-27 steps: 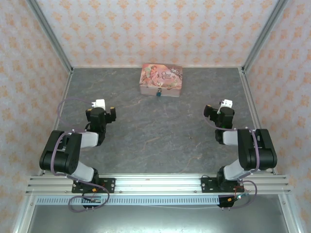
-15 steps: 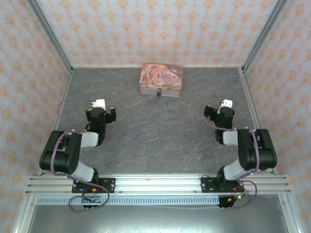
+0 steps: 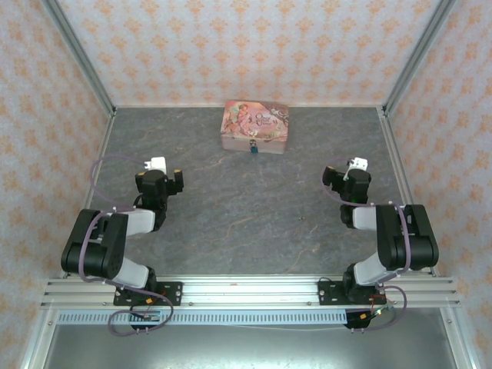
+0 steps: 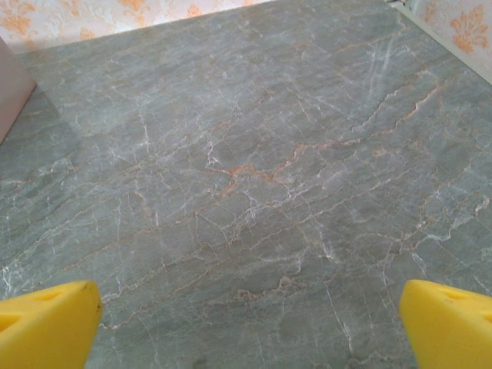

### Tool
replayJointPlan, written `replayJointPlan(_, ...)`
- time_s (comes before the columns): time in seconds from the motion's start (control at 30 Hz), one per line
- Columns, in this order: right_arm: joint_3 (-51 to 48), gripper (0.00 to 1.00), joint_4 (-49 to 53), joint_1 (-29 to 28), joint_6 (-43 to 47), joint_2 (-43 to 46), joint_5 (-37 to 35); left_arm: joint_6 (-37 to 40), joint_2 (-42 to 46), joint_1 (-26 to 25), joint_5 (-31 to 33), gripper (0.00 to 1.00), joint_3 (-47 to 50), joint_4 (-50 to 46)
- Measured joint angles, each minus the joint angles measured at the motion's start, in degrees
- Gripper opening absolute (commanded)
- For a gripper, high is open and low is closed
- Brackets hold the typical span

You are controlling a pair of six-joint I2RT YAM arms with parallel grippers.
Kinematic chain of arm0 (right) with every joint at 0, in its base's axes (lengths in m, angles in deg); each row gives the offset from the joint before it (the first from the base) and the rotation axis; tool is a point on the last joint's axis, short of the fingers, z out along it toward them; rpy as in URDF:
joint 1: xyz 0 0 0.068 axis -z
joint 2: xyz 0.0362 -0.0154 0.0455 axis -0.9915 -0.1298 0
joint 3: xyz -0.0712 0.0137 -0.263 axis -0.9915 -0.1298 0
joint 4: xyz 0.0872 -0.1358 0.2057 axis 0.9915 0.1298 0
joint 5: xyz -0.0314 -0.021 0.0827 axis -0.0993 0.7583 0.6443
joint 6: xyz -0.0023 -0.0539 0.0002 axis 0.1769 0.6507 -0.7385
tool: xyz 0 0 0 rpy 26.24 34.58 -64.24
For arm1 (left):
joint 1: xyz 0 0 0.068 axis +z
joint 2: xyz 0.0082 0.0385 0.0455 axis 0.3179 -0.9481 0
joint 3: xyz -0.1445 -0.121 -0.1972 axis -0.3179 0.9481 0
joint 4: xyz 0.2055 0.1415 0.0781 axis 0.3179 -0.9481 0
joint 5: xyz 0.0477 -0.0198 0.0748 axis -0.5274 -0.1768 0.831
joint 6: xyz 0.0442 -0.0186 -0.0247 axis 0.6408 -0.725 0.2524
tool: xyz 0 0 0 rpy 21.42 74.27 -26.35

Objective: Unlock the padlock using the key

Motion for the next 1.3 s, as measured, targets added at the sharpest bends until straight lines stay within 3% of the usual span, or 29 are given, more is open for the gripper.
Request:
replayJointPlan(0.2,6.4,0.97,15.8,0.0,-3.0,10.5,1.0,-6.8,16.0,0.0,0.2,1.00,-8.4,-18.3)
replayJointPlan(0.33,11.5,0.92,26.9,-0.1,-7.8,16.8,5.4,-13.9,19.5,0.0,-3.2,1.00,-17.0,-27.5)
replayJointPlan(0.47,14.4,0.86,39.2,-1.8,-12.2,20.4,11.1,-22.5,19.8,-2.3,-7.5,1.00,-18.5,-31.8)
replayJointPlan(0.67,15.4,0.77,56.7,-7.2,-15.5,19.9,18.8,-32.0,14.8,-13.5,-10.6,1.00,-18.7,-31.9)
replayJointPlan(0.87,15.4,0.67,68.8,-11.1,-15.4,14.7,23.5,-36.2,6.0,-20.2,-11.6,1.00,-23.2,-30.0)
replayJointPlan(1.1,15.6,0.51,73.1,-13.6,-15.6,8.8,24.8,-37.2,2.4,-23.3,-11.8,1.00,-26.7,-26.4)
replayJointPlan(1.3,17.5,0.45,73.4,-14.8,-15.9,5.3,25.2,-37.2,2.2,-23.3,-11.8,1.00,-26.7,-26.0)
